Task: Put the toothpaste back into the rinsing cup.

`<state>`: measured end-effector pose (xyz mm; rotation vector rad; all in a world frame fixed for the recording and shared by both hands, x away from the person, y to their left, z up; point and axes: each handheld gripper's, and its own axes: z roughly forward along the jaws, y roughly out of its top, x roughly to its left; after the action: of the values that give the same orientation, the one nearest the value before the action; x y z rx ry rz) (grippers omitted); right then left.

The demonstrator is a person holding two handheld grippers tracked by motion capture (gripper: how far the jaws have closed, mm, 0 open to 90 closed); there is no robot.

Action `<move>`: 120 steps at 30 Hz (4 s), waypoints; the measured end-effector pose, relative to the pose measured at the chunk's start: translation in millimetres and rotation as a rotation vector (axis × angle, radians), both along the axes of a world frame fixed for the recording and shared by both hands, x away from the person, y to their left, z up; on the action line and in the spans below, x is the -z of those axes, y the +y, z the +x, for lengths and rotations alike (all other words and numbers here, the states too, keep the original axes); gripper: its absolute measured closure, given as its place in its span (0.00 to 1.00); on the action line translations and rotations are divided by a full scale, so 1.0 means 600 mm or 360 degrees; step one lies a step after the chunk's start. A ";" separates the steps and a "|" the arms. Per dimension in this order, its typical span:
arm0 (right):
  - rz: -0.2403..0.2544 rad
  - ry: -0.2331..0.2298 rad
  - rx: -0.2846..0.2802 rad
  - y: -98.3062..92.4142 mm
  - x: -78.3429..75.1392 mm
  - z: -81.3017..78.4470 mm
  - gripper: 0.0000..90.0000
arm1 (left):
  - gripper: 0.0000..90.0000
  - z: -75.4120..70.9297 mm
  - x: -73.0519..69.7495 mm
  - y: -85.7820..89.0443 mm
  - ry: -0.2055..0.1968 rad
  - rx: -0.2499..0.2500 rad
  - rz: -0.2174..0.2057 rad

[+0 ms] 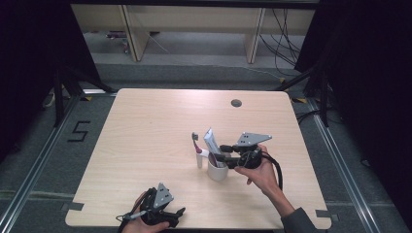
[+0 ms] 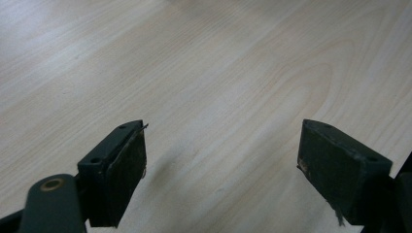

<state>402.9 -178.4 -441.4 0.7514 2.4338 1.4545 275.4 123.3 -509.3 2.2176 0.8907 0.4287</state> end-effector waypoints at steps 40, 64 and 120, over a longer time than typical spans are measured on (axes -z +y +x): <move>0.0082 0.0015 0.0177 -0.095 -0.011 -0.016 0.43 | 0.19 -0.002 -0.002 0.001 -0.0022 -0.0023 -0.0080; 0.0090 0.0066 0.0283 -0.167 0.005 -0.049 0.39 | 0.19 0.001 -0.001 0.003 -0.0016 -0.0029 -0.0053; -0.0022 0.0129 0.0412 -0.242 0.050 -0.137 0.22 | 0.19 0.001 -0.002 0.005 -0.0022 -0.0012 -0.0024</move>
<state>320.9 -323.4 -471.4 1.0957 2.2955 1.3302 275.8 126.2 -508.1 2.1959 0.8925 0.4389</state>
